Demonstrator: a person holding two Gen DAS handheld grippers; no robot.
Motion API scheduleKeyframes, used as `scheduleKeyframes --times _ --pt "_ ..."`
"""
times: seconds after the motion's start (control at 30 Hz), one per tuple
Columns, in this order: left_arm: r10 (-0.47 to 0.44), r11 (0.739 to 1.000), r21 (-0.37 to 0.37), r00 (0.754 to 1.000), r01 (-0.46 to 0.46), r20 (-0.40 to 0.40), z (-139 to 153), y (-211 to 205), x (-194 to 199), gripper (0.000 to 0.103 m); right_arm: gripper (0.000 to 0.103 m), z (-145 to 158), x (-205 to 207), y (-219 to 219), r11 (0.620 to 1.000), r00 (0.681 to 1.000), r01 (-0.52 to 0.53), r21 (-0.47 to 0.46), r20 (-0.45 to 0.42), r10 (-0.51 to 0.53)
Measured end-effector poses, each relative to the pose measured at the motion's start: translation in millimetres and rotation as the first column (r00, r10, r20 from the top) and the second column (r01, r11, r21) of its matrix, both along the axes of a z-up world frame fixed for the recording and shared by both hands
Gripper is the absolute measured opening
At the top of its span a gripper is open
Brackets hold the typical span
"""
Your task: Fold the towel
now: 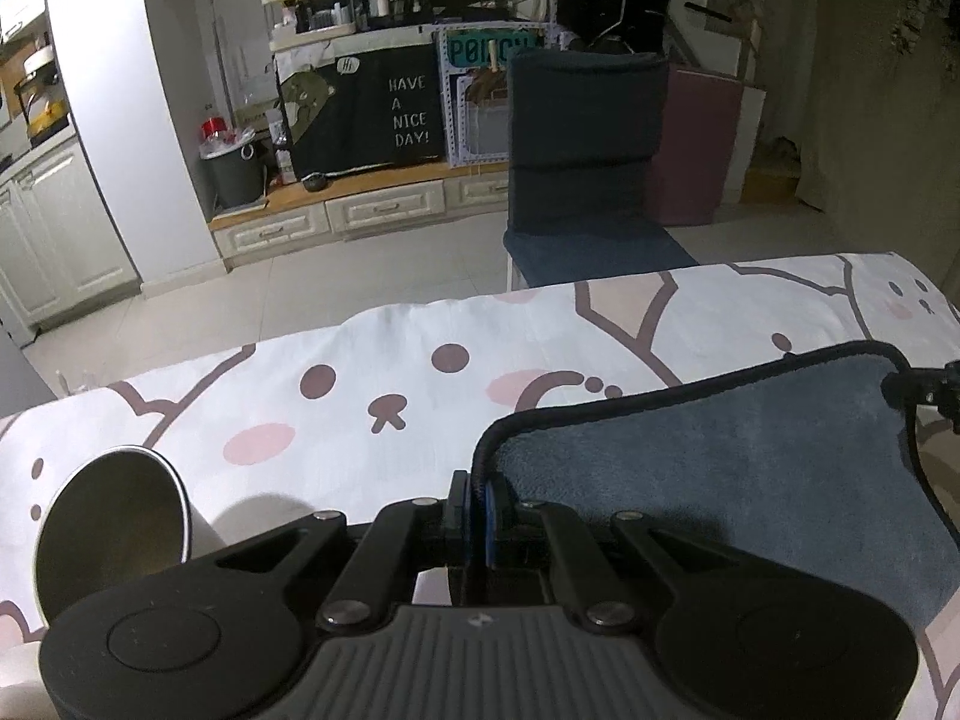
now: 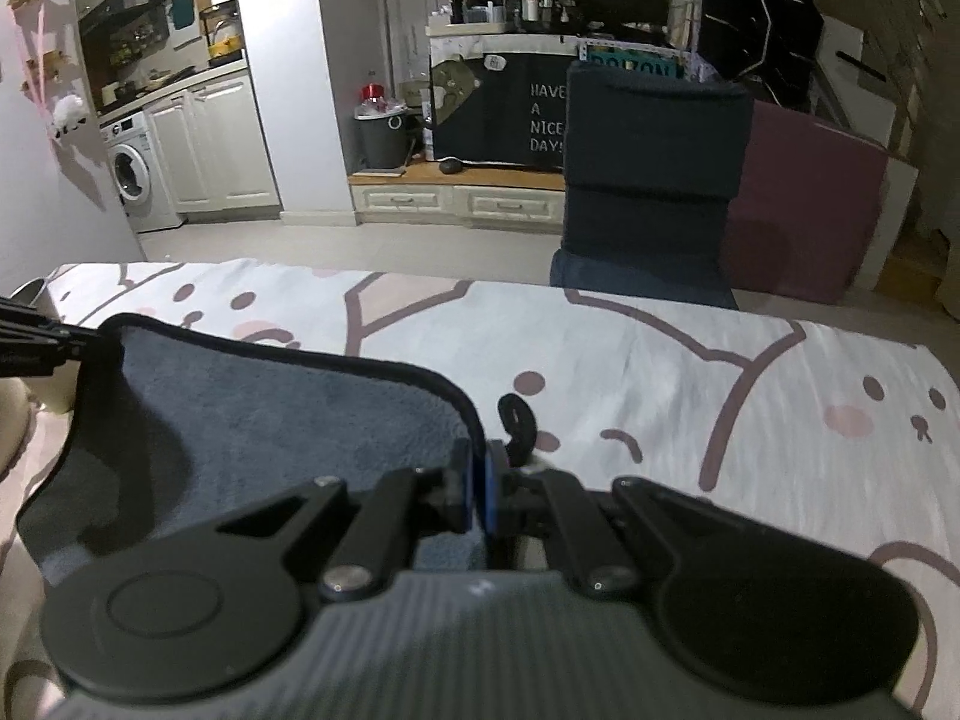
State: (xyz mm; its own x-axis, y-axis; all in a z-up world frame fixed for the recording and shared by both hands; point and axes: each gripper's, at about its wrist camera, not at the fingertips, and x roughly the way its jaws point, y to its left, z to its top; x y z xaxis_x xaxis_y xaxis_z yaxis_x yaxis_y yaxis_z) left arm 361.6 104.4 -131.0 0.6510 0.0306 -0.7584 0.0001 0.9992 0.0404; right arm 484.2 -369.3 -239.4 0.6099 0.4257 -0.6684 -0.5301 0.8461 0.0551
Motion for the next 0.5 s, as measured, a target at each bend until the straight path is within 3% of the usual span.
scheduleKeyframes --times 0.27,0.33,0.37,0.4,0.43,0.5 --pt "0.016 1.0 0.005 0.999 -0.016 -0.038 -14.7 -0.2 7.6 0.009 0.007 -7.1 6.9 1.5 1.0 0.998 0.026 0.008 -0.05 -0.026" --pt "0.033 0.999 -0.017 0.999 -0.034 -0.042 -17.1 2.5 6.3 0.009 0.008 -8.1 8.6 -1.1 0.999 0.997 0.038 0.029 -0.069 -0.036" --pt "0.039 0.999 -0.036 0.998 -0.041 -0.05 -17.8 4.4 5.6 0.014 0.008 -7.8 9.0 -3.2 0.998 0.996 0.04 0.042 -0.077 -0.037" --pt "0.043 0.998 -0.051 0.998 -0.046 -0.056 -18.3 6.0 4.4 0.019 0.014 -7.2 8.9 -4.9 0.998 0.996 0.045 0.053 -0.083 -0.041" --pt "0.047 0.997 -0.06 0.997 -0.051 -0.059 -18.5 6.9 2.9 0.03 0.018 -6.3 8.5 -6.8 0.997 0.995 0.05 0.064 -0.088 -0.045" --pt "0.05 0.997 -0.061 0.997 -0.054 -0.056 -17.9 6.8 -0.8 0.048 0.043 -4.2 7.5 -11.0 0.994 0.994 0.053 0.091 -0.101 -0.043"
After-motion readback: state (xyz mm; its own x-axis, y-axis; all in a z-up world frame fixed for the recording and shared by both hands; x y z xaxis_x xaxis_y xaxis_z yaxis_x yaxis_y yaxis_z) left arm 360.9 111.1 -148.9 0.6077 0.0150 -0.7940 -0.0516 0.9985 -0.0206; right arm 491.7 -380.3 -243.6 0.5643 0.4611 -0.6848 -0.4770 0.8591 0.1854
